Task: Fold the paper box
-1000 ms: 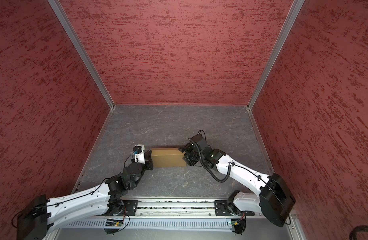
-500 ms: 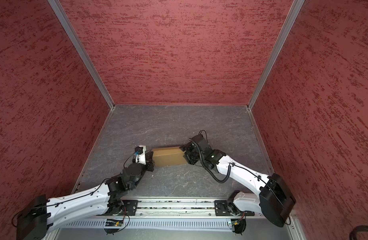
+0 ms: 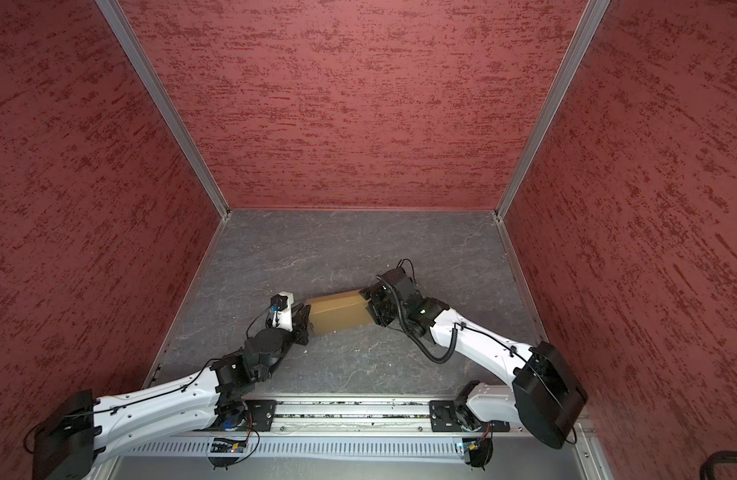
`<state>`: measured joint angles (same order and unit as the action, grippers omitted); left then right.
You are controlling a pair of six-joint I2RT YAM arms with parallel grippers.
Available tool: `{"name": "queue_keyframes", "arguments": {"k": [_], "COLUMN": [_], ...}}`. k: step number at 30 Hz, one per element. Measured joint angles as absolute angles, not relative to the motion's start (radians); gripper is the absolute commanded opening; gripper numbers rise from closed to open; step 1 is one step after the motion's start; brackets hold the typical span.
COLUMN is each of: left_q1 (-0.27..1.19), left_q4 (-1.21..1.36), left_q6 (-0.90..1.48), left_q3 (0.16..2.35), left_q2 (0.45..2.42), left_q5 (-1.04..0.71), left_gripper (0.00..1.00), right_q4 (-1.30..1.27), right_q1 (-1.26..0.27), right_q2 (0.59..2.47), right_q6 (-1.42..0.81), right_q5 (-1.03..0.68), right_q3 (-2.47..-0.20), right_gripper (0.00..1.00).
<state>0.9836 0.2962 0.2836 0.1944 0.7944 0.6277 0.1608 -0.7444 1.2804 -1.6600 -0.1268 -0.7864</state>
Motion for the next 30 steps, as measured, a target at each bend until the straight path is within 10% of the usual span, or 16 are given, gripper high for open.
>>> {"name": "queue_keyframes", "arguments": {"k": [30], "left_q1": [0.989], "left_q4": [0.308], "left_q6": [0.235], "left_q3": [0.181], "left_q2": [0.770], "left_q5": [0.490], "left_gripper": [0.39], "right_q4": [0.101], "right_q1": [-0.744], "right_q2": [1.388], "right_q6": [-1.671], "right_q5": [-0.096], "right_q3": [-0.847], "right_gripper": [0.50]}}
